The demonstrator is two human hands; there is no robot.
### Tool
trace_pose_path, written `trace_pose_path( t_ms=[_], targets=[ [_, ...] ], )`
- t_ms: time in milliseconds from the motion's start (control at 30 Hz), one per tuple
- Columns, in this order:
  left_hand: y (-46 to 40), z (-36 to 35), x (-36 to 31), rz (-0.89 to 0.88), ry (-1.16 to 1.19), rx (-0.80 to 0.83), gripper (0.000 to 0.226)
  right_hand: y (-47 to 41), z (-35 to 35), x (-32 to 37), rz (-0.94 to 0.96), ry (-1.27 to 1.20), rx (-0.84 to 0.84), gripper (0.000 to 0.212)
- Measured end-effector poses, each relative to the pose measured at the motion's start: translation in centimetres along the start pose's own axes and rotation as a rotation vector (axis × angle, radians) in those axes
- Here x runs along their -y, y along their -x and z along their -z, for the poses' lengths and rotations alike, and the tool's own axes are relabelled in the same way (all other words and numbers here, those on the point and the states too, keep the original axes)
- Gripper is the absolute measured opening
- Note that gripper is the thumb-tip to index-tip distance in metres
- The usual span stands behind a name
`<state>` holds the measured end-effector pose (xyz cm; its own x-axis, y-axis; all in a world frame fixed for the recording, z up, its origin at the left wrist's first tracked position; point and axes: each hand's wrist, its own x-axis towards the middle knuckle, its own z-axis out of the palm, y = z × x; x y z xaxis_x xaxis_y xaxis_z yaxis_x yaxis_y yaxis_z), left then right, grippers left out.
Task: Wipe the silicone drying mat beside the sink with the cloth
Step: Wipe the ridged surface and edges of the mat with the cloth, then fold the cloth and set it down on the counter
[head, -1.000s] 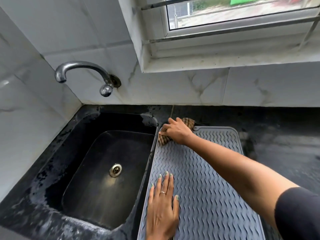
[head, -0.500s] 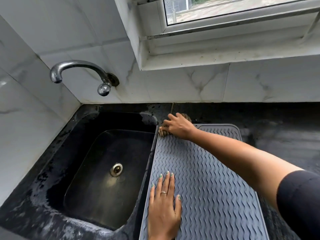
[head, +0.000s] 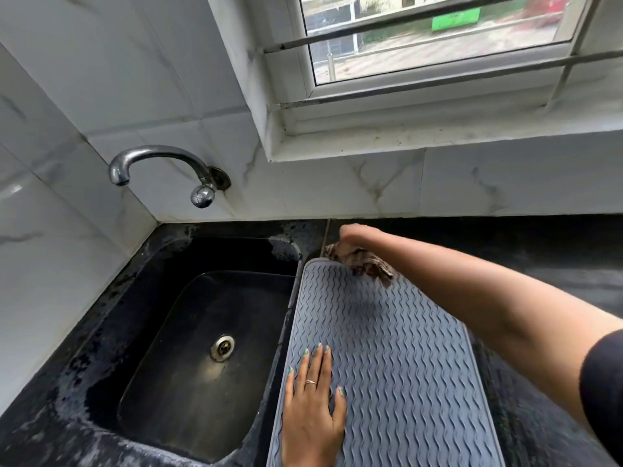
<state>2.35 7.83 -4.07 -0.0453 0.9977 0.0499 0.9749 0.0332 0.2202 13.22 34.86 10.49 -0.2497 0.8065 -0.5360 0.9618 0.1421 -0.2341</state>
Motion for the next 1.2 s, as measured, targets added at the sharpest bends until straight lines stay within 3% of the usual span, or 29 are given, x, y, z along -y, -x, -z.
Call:
trace_pose_path(
  t_ms=[67,133,233,300,367,433,533,700,800,867,933,1100,1200],
  targets=[
    [0.0,-0.2,0.1,-0.004,-0.001,-0.011,0.065,1.7,0.8,-0.8,-0.009,-0.131,0.132,0.027],
    [-0.1,0.5,-0.3,0.006,0.023,0.057,0.066,3.1,1.7,-1.7,0.023,-0.346,0.101,0.044],
    [-0.7,2.3,-1.0,0.043,0.048,0.142,0.062,6.7,2.2,-2.1,0.074,-0.698,0.108,0.05],
    [-2.2,4.3,-1.8,0.191,0.265,0.265,0.056,8.9,2.3,-1.9,0.112,-0.863,0.153,0.047],
    [-3.0,7.7,-3.4,0.352,0.709,0.317,0.058,11.3,1.9,-1.5,0.151,-1.006,0.233,0.034],
    [-2.8,11.1,-5.0,0.409,1.15,0.261,0.069,14.0,1.2,-0.9,0.19,-1.111,0.301,0.024],
    [-2.2,15.5,-6.6,0.36,1.483,0.186,0.083,17.5,0.2,0.2,0.28,-1.223,0.339,0.022],
    [0.8,20.1,-8.3,0.378,1.536,-0.149,0.034,24.6,-0.6,1.0,0.331,-1.388,0.213,0.015],
    [2.5,21.9,-8.4,0.359,1.58,-0.271,0.028,28.0,-0.9,0.2,0.288,-1.321,0.091,0.018],
    [3.8,23.2,-8.8,0.309,1.561,-0.281,0.028,30.0,-1.4,-0.4,0.297,-1.225,0.084,0.031],
    [4.7,24.4,-9.3,0.252,1.471,-0.277,0.028,31.3,-1.6,-0.8,0.317,-1.07,-0.041,0.042],
    [4.9,26.7,-9.2,0.127,1.317,-0.144,0.026,33.7,-1.0,-1.1,0.38,-0.685,-0.354,0.011],
    [4.7,27.0,-9.0,0.06,1.183,-0.118,0.026,34.2,-1.3,-1.2,0.478,-0.227,-0.703,0.012]
  ],
)
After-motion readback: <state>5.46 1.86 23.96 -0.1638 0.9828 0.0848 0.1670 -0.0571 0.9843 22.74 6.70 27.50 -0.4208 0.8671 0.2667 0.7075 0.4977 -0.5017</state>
